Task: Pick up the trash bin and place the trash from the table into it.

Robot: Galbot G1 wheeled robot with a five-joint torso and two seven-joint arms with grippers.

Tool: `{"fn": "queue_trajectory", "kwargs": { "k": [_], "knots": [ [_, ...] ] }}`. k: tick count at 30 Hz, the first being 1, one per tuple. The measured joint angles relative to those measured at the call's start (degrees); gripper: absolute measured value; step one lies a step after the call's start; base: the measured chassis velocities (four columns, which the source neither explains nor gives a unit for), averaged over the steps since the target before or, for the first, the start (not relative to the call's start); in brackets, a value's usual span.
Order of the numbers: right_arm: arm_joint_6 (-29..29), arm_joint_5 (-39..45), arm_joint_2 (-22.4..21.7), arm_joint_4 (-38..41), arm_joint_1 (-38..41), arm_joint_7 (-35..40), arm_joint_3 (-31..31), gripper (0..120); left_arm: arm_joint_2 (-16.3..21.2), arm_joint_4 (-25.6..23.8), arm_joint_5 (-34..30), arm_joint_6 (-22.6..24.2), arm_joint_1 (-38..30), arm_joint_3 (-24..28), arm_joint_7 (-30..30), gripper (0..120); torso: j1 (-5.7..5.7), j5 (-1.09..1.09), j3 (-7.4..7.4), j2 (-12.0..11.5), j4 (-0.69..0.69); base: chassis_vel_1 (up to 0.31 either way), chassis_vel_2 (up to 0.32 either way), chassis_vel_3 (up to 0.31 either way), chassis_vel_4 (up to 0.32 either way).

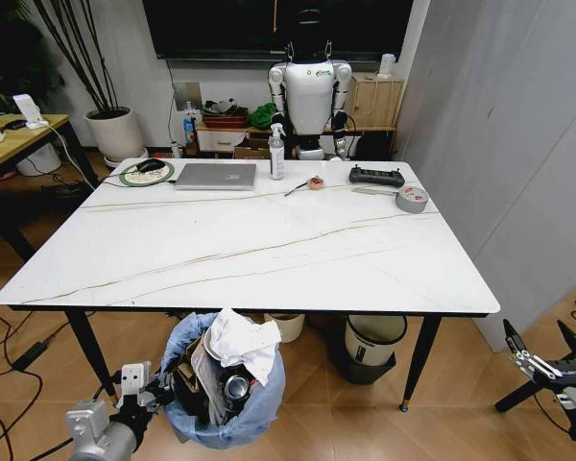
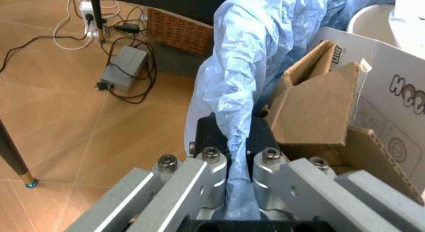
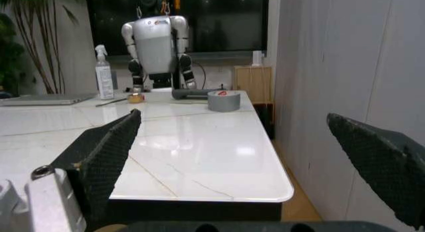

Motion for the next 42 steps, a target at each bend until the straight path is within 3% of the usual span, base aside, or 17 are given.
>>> {"fn": "queue_trajectory", "kwargs": {
  "k": [16, 42],
  "knots": [
    [0.0, 0.0, 0.0, 0.0, 0.0, 0.0, 0.0, 100, -0.4, 0.7, -0.6, -0.4, -0.6, 0.0, 0.3, 0, -0.11, 0.00, -0.11, -0.2, 0.00, 0.000, 0.000, 0.000, 0.000],
    [0.0, 0.0, 0.0, 0.0, 0.0, 0.0, 0.0, 100, -0.7, 0.9, -1.1, 0.0, -0.3, -1.0, 1.1, 0, -3.93, 0.00, -4.79, -8.8, 0.00, 0.000, 0.000, 0.000, 0.000]
  ]
}}
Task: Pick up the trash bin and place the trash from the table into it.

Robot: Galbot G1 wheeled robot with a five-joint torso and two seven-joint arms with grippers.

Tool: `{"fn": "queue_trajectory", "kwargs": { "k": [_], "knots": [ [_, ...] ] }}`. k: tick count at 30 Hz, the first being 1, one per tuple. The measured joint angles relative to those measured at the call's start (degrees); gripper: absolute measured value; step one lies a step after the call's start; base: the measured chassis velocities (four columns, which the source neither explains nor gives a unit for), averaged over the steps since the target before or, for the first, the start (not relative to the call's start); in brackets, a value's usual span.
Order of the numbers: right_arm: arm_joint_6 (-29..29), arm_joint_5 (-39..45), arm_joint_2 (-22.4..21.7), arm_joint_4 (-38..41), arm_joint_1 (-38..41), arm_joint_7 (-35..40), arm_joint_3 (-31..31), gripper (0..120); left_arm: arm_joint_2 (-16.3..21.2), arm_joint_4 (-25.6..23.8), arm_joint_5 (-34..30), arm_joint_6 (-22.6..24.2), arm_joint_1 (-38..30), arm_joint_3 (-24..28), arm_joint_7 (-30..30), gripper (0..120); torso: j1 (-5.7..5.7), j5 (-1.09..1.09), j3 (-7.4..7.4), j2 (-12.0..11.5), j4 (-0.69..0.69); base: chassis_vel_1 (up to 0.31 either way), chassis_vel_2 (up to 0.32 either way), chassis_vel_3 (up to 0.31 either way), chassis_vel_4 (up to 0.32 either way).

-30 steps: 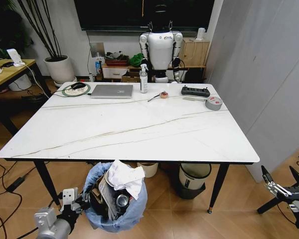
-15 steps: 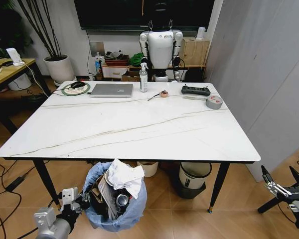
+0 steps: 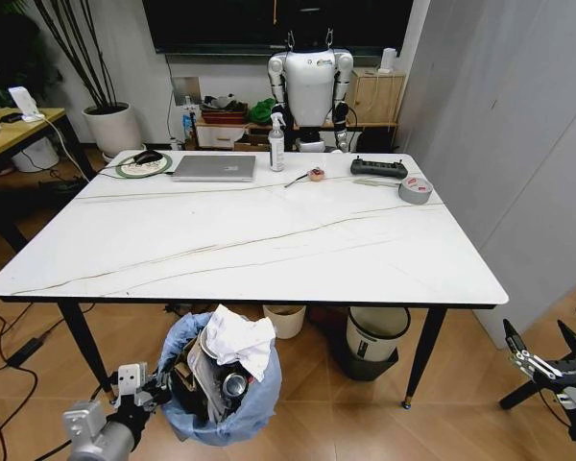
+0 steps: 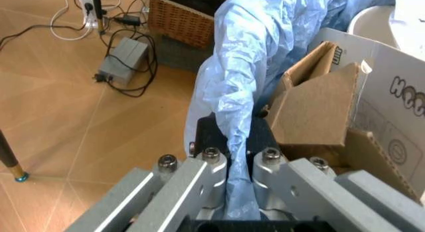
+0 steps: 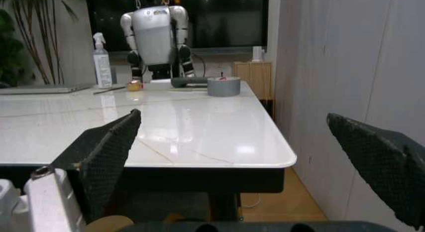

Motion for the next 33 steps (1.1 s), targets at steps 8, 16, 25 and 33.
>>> {"fn": "queue_trajectory", "kwargs": {
  "k": [8, 16, 25, 33],
  "knots": [
    [0.0, 0.0, 0.0, 0.0, 0.0, 0.0, 0.0, 100, -0.1, 0.2, 0.0, 0.2, 0.2, 0.0, 0.0, 0, -1.00, 0.00, -1.29, -2.3, 0.00, 0.000, 0.000, 0.000, 0.000],
    [0.0, 0.0, 0.0, 0.0, 0.0, 0.0, 0.0, 100, -0.5, 0.4, -0.1, 0.2, 0.1, -0.3, 0.1, 0, -2.02, 0.00, -2.62, -4.6, 0.00, 0.000, 0.000, 0.000, 0.000],
    [0.0, 0.0, 0.0, 0.0, 0.0, 0.0, 0.0, 100, -0.6, 1.8, -0.3, 0.4, -0.5, 0.0, 0.2, 0, -3.11, 0.00, -3.99, -7.1, 0.00, 0.000, 0.000, 0.000, 0.000],
    [0.0, 0.0, 0.0, 0.0, 0.0, 0.0, 0.0, 100, -1.6, 3.2, 0.3, 0.5, -0.8, 0.4, 1.5, 0, -4.08, -0.01, -5.29, -9.4, 0.00, 0.000, 0.000, 0.000, 0.000]
  ]
}}
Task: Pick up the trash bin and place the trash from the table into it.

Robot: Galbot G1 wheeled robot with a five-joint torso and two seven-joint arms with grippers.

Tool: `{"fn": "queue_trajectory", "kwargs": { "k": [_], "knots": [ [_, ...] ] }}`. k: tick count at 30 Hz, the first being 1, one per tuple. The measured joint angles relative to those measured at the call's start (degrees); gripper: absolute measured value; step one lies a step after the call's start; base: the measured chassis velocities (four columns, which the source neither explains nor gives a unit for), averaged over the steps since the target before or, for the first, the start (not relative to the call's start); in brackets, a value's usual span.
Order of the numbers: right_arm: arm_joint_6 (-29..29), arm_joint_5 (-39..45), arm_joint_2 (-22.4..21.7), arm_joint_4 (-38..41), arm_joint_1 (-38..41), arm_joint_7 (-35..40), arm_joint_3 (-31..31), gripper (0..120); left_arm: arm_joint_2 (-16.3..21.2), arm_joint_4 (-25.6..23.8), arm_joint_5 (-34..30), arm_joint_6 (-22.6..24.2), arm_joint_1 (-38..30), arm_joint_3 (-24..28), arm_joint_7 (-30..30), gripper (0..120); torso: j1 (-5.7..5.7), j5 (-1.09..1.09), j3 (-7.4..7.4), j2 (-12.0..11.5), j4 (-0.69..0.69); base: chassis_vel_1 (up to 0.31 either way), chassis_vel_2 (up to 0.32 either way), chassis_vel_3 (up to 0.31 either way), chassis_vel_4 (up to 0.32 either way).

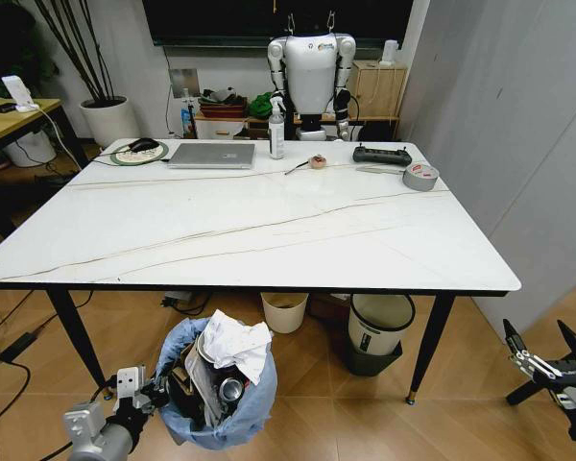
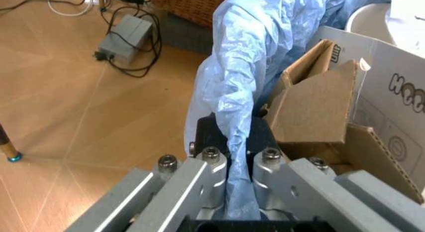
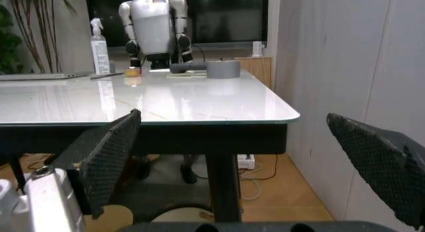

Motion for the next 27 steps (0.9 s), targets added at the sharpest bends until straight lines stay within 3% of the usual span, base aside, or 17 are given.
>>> {"fn": "queue_trajectory", "kwargs": {
  "k": [27],
  "knots": [
    [0.0, 0.0, 0.0, 0.0, 0.0, 0.0, 0.0, 100, -2.1, 4.1, 2.3, -2.1, 0.0, -0.7, 3.7, 0, -2.84, 0.01, -3.97, -6.8, 0.00, 0.000, 0.000, 0.000, 0.000]
  ]
}}
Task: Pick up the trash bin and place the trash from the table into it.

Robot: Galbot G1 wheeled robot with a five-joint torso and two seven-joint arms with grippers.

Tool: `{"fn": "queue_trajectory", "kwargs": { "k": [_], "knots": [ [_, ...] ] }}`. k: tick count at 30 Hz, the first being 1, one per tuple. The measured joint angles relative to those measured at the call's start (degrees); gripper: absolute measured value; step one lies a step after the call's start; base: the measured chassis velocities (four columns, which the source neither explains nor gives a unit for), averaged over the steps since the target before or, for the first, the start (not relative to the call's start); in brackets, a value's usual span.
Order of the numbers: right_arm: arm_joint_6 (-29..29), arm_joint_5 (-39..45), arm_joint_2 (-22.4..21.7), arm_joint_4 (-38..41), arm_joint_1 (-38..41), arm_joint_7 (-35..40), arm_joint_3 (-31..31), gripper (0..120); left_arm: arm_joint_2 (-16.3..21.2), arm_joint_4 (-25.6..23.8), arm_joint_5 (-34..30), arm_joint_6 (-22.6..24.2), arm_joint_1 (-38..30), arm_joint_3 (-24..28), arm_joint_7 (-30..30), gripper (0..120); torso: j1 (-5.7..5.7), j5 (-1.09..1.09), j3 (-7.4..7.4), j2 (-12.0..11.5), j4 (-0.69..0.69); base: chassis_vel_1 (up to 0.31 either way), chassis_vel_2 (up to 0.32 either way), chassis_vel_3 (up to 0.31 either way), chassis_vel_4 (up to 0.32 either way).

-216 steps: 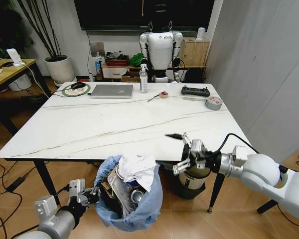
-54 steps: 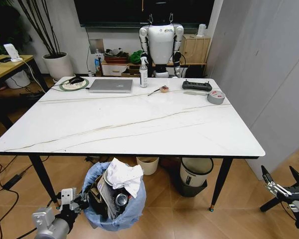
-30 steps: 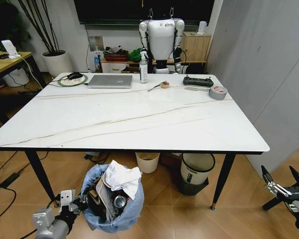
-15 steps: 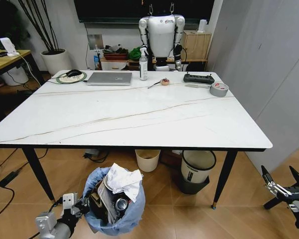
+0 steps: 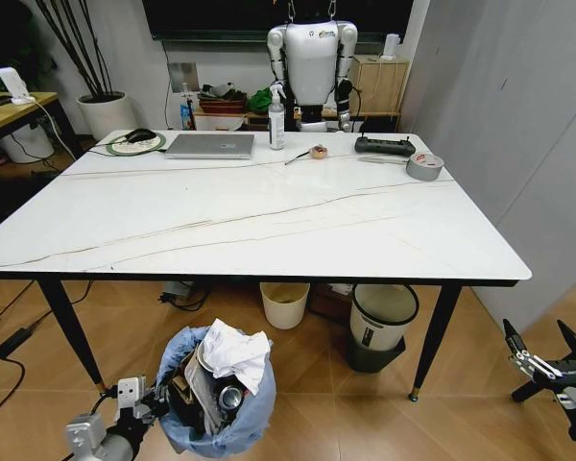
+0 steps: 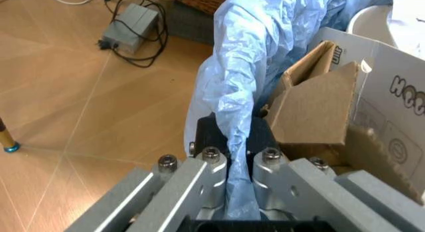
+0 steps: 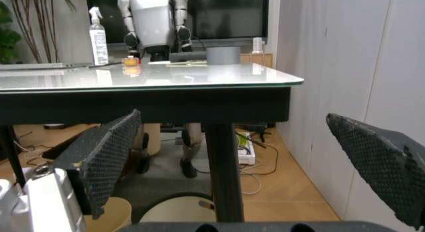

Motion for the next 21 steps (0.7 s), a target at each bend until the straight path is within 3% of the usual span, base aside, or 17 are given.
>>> {"fn": "queue_trajectory", "kwargs": {
  "k": [21],
  "knots": [
    [0.0, 0.0, 0.0, 0.0, 0.0, 0.0, 0.0, 100, -2.1, 3.3, -0.2, -0.9, -1.4, -0.1, 2.0, 0, -2.16, 0.00, -3.11, -5.3, 0.00, 0.000, 0.000, 0.000, 0.000]
  ]
}}
